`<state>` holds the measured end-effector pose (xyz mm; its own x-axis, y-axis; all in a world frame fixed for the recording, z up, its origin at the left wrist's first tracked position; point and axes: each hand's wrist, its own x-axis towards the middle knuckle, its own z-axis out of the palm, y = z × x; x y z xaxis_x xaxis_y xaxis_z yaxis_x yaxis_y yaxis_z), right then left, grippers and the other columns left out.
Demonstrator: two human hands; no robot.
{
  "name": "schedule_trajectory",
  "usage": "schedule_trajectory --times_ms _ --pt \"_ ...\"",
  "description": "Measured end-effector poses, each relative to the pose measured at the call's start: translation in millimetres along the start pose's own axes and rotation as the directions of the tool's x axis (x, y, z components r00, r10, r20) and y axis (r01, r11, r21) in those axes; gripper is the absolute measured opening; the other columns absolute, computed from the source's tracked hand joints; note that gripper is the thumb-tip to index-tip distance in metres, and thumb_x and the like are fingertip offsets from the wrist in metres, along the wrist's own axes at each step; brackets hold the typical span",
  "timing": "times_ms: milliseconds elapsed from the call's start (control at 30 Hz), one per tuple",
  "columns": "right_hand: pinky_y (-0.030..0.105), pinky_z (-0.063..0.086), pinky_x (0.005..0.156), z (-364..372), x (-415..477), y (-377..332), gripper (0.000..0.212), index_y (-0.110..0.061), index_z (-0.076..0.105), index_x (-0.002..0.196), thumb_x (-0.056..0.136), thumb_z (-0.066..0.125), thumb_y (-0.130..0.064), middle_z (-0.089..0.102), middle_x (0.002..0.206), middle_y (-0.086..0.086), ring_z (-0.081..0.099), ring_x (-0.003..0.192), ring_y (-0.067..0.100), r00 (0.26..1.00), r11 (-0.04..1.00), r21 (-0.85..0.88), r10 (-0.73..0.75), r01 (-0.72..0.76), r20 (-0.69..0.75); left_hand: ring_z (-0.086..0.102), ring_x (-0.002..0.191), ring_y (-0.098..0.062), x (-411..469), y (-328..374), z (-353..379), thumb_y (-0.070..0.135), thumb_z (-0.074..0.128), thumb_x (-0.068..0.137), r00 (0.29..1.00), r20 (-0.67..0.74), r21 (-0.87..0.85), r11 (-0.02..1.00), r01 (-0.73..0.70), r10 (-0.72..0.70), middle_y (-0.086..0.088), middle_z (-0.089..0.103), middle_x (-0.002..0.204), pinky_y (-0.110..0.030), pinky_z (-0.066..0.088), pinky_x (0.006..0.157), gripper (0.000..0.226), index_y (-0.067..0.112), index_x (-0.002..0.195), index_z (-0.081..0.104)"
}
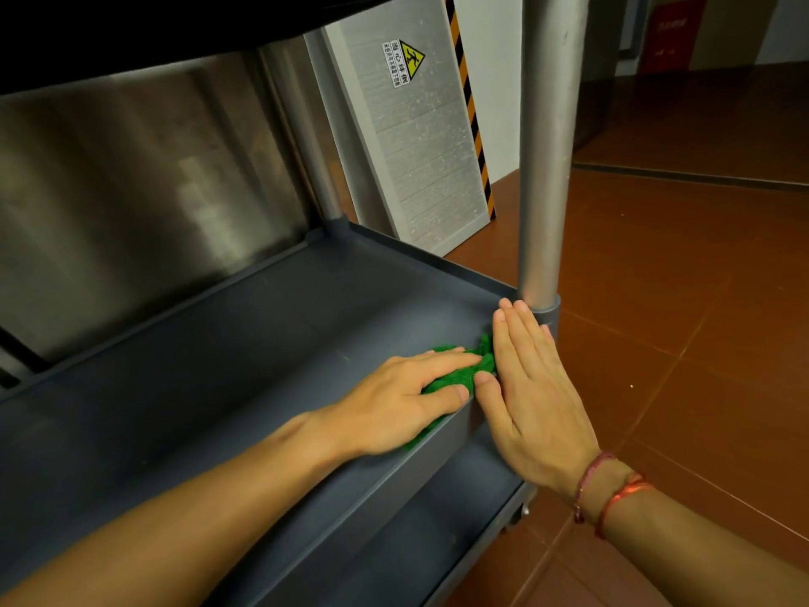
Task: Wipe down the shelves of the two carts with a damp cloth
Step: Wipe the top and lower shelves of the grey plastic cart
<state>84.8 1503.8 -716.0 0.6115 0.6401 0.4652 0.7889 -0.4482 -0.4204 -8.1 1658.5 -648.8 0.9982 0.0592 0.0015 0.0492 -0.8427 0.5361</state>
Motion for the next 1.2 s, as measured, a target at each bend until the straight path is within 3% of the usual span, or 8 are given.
schedule_trajectory --times_ms 433,600,733,867,933,1033,1133,1200 --pt "0.032 -0.007 0.12 -8 5 -17 0.075 -0.006 0.017 0.157 0.099 0.017 -0.053 0.012 0.166 0.008 -0.003 0.154 0.018 0.993 0.991 -0.088 0.107 -0.103 0.042 0.038 0.132 0.015 -115 -20 -17 0.027 0.053 0.101 0.989 -0.059 -0.083 0.988 0.134 -0.139 0.023 0.048 0.144 -0.008 0.025 0.111 0.036 0.047 0.132 0.053" --pt "0.042 0.0 0.124 -12 11 -37 0.068 -0.001 0.026 0.154 0.104 0.029 -0.047 0.023 0.163 0.014 0.011 0.153 0.026 0.989 0.988 -0.115 0.113 -0.102 0.095 0.06 0.114 0.002 -121 -12 -10 0.032 0.054 0.098 0.927 -0.285 -0.246 0.954 0.174 -0.242 0.022 0.068 0.12 -0.015 0.04 0.101 0.024 0.041 0.118 0.065" --pt "0.038 0.001 0.123 -11 8 -72 0.07 0.001 0.034 0.15 0.1 0.03 -0.048 0.033 0.158 0.017 0.02 0.151 0.027 0.99 1.0 0.015 -0.017 0.015 0.14 0.068 0.101 -0.012 -132 8 -12 0.009 0.052 0.099 0.805 -0.376 -0.755 0.656 0.023 -0.46 0.0 0.075 0.108 -0.025 0.05 0.091 0.024 0.021 0.109 0.07" --pt "0.027 0.025 0.113 -15 2 -114 0.058 -0.014 0.055 0.135 0.097 0.029 -0.05 0.059 0.135 0.009 0.044 0.136 0.024 0.978 0.958 0.285 -0.096 0.04 0.186 0.068 0.101 -0.025 -152 35 -27 0.022 0.052 0.089 0.769 -0.321 -0.936 0.308 -0.169 -0.553 -0.016 0.071 0.116 -0.036 0.053 0.093 0.037 0.008 0.121 0.064" --pt "0.03 0.039 0.085 -21 -4 -134 0.038 -0.025 0.064 0.106 0.103 0.033 -0.047 0.069 0.096 -0.003 0.06 0.105 0.02 0.973 0.906 0.424 -0.088 -0.013 0.216 0.071 0.095 -0.025 -164 47 -35 0.026 0.051 0.089 0.768 -0.306 -0.951 0.215 -0.221 -0.562 -0.016 0.072 0.112 -0.036 0.058 0.085 0.039 0.008 0.121 0.065" --pt "0.043 0.051 0.08 -27 -15 -166 0.045 -0.011 0.068 0.1 0.102 0.041 -0.047 0.074 0.089 0.003 0.066 0.087 0.022 0.945 0.697 0.683 -0.022 -0.219 0.326 0.074 0.081 -0.023 -190 55 -36 0.033 0.045 0.097 0.759 -0.244 -0.965 0.072 -0.253 -0.604 -0.015 0.074 0.102 -0.03 0.06 0.07 0.041 0.007 0.107 0.075" --pt "0.04 0.055 0.064 -37 -36 -196 0.045 -0.008 0.07 0.102 0.098 0.046 -0.046 0.075 0.092 0.02 0.069 0.075 0.031 0.785 0.262 0.779 -0.108 -0.57 0.61 0.074 0.081 -0.026 -224 56 -21 0.04 0.045 0.095 0.758 -0.204 -0.958 -0.033 -0.284 -0.619 -0.016 0.075 0.1 -0.036 0.058 0.078 0.048 0.008 0.092 0.08" --pt "0.042 0.056 0.066 -34 -57 -205 0.051 -0.007 0.067 0.115 0.09 0.06 -0.05 0.072 0.101 0.027 0.068 0.081 0.039 0.638 0.23 0.695 -0.281 -0.681 0.717 0.074 0.078 -0.029 -251 55 -4 0.043 0.052 0.085 0.755 -0.173 -0.949 -0.098 -0.3 -0.633 -0.019 0.075 0.097 -0.037 0.06 0.07 0.048 0.005 0.091 0.08"
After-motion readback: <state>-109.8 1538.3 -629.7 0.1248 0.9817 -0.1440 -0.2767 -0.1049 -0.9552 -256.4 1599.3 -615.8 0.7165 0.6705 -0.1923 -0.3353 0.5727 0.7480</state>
